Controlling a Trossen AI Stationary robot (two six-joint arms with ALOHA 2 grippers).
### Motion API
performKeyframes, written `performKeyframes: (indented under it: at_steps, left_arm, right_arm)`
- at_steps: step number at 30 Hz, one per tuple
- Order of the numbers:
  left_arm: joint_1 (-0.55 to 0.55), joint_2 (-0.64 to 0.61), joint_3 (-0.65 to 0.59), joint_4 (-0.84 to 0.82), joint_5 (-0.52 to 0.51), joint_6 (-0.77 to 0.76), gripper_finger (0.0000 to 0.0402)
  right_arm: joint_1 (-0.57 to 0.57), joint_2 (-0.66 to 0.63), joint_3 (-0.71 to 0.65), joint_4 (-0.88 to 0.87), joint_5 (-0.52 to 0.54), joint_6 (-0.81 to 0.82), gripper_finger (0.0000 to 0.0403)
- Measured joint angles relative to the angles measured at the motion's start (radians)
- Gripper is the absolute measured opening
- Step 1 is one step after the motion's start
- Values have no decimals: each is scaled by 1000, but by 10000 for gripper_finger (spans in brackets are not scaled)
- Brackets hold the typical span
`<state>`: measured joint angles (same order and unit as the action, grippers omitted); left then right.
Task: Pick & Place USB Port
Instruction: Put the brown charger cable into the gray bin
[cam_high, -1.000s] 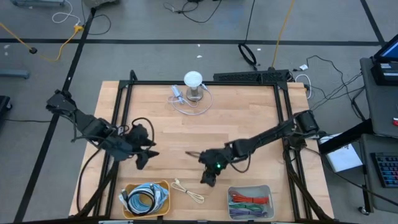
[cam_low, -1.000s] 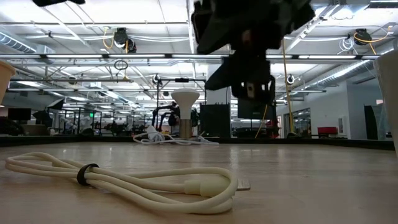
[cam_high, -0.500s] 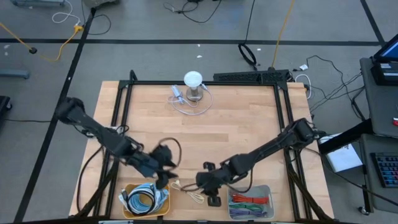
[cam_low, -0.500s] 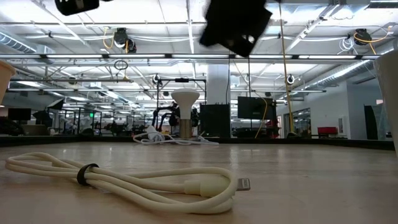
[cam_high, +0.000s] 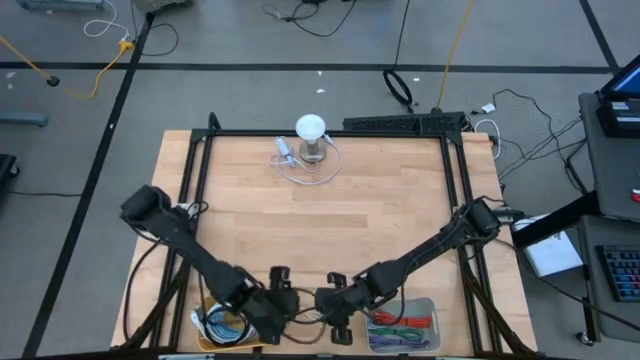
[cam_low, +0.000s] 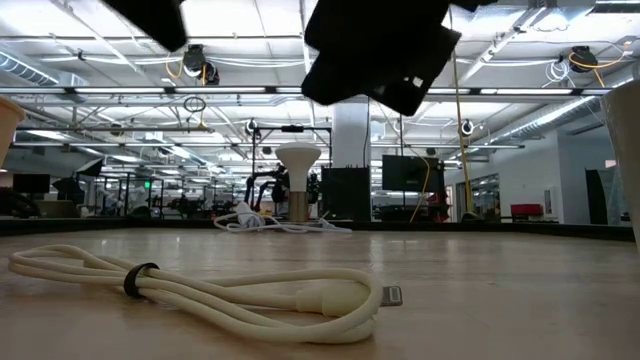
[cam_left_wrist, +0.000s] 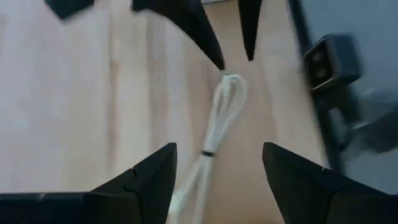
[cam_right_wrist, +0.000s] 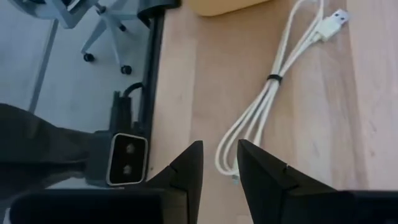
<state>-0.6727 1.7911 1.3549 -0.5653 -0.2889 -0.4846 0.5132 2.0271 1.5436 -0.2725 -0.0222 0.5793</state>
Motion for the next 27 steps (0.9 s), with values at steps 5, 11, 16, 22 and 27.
performKeyframes:
  at_steps: [5,11,16,22,27]
  left_arm:
    - [26,84,124,-88,-44,94,241]
    - [46,100,141,-111,22,53,241]
    - [39,74,141,-224,-20,-12,241]
    - [26,55,141,-300,-27,-72,241]
    - [9,38,140,-340,155,-186,241]
  right_arm:
    - [-3,-6,-1,0,-1,15,91]
    - [15,-7,-2,-36,-4,38,91]
    - [32,-7,-1,-45,9,45,91]
    - [22,-7,-1,-34,26,39,91]
    - [9,-7,-1,-31,22,35,91]
